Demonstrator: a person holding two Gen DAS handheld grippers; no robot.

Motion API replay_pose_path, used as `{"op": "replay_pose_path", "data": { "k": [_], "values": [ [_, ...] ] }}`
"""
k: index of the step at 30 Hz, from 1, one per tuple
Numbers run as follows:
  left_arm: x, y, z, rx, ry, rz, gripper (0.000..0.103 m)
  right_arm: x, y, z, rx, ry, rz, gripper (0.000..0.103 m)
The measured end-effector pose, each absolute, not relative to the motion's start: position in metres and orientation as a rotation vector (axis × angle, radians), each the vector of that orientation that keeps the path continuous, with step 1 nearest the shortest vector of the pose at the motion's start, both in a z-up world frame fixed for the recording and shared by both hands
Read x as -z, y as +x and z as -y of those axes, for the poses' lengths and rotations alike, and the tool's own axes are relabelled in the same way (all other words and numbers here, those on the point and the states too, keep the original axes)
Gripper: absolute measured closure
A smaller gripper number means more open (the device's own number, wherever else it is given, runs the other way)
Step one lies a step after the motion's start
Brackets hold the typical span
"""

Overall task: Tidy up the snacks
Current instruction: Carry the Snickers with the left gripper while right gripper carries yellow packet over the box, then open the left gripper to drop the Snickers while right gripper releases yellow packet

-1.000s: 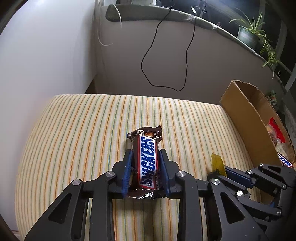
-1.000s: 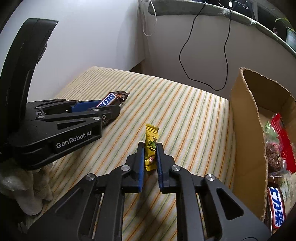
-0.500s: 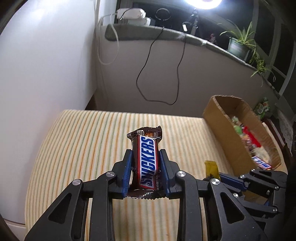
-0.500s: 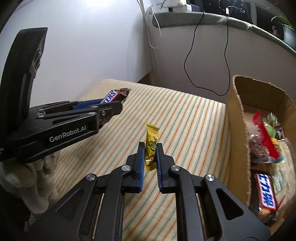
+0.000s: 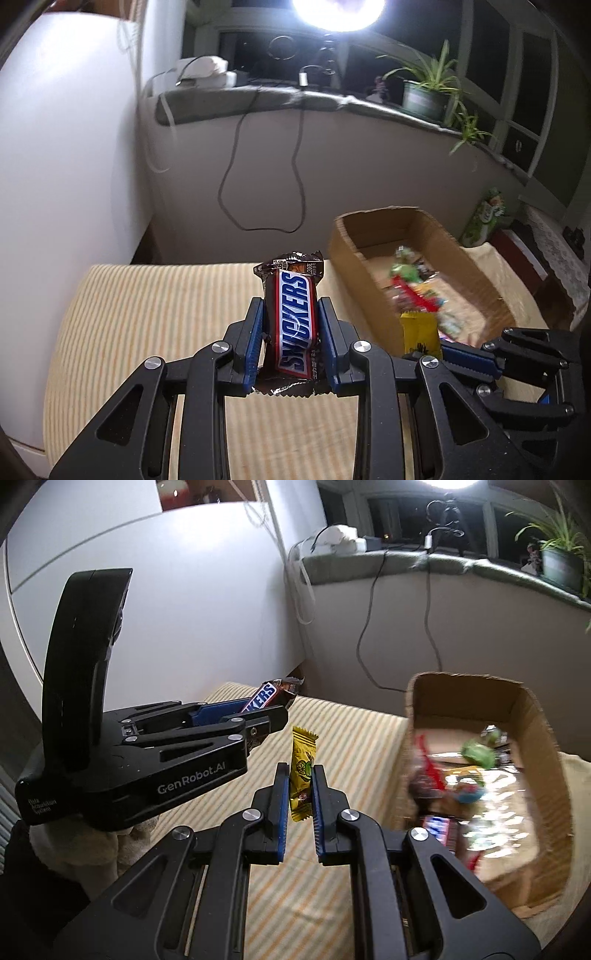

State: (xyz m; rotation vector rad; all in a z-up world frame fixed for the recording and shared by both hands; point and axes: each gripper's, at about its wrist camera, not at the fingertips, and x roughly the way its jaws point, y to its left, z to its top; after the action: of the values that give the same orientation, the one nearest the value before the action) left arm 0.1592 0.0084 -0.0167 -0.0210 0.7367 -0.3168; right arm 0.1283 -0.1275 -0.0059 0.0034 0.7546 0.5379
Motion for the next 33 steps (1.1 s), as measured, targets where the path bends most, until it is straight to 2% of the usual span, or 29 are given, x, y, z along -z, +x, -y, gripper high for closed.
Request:
{"op": "replay_pose_path", "data": {
  "k": [17, 29, 33],
  "values": [
    [0.012, 0.168, 0.09, 0.453, 0.028, -0.746, 0.076, 0.008, 0.132, 0.236, -0.369, 0.079, -0.753, 0.092],
    [0.007, 0.171, 0.123, 0.479, 0.045, -0.74, 0.076, 0.014, 0.133, 0.258, -0.338, 0.11, -0.761, 0.091],
    [0.002, 0.168, 0.125, 0.477, 0.051, -0.729, 0.069, 0.014, 0.131, 0.26, -0.335, 0.109, -0.761, 0.091]
  ]
}}
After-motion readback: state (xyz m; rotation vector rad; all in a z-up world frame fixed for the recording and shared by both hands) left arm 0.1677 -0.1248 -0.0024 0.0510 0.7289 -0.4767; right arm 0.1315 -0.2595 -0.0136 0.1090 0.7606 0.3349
